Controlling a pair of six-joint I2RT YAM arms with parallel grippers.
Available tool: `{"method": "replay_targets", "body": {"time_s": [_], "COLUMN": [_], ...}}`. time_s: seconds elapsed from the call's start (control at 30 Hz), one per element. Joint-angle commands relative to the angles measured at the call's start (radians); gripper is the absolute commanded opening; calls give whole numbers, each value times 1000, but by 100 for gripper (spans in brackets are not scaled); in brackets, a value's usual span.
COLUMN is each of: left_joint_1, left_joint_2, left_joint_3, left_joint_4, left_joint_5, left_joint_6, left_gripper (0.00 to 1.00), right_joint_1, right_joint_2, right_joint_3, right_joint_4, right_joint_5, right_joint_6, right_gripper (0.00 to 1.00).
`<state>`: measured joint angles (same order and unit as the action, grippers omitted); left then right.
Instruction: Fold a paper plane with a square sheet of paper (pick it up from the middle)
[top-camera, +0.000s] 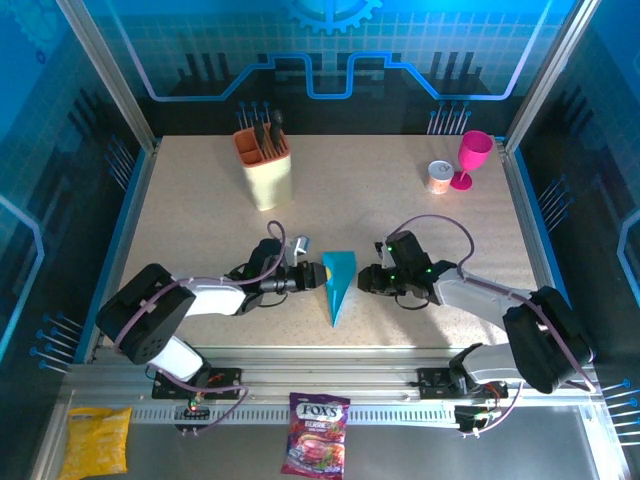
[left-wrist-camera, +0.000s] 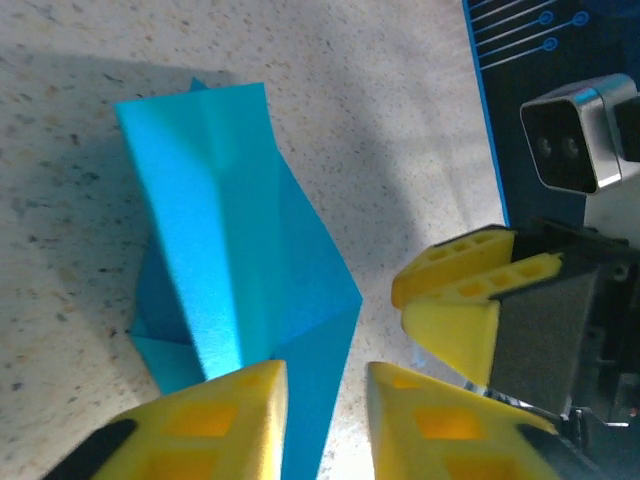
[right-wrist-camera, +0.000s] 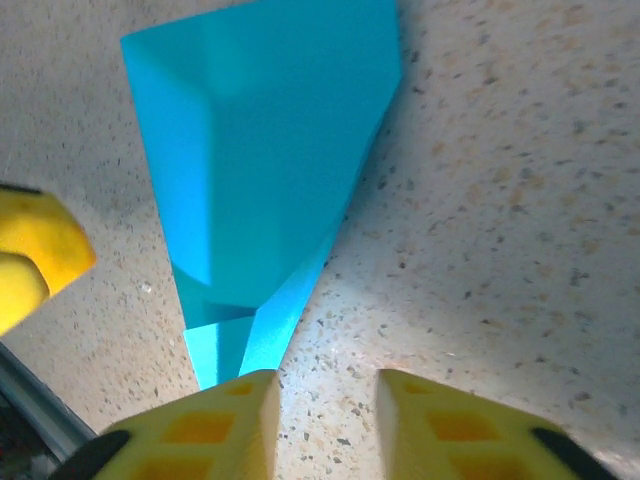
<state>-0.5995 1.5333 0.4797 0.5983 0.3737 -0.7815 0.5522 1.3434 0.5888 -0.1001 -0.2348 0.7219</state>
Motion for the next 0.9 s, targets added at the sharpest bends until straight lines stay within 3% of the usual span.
{"method": "replay_targets", "body": {"time_s": [0.0, 0.33, 0.87], "left_joint_1": [1, 0, -45], "left_joint_2": [-36, 12, 162], "left_joint_3": [21, 109, 241], "left_joint_4": [-115, -242, -270], "left_joint_5": [-70, -98, -70], "left_joint_6": [20, 69, 85], "left_gripper": [33, 39, 37], "right_joint_1": [32, 43, 34], "right_joint_2": [18, 84, 158], "right_joint_3": [1, 26, 37], "right_joint_4": [40, 91, 143], "right_joint_5": [21, 8, -18], "right_joint_6": [23, 50, 73], "right_gripper": [36, 38, 38]}}
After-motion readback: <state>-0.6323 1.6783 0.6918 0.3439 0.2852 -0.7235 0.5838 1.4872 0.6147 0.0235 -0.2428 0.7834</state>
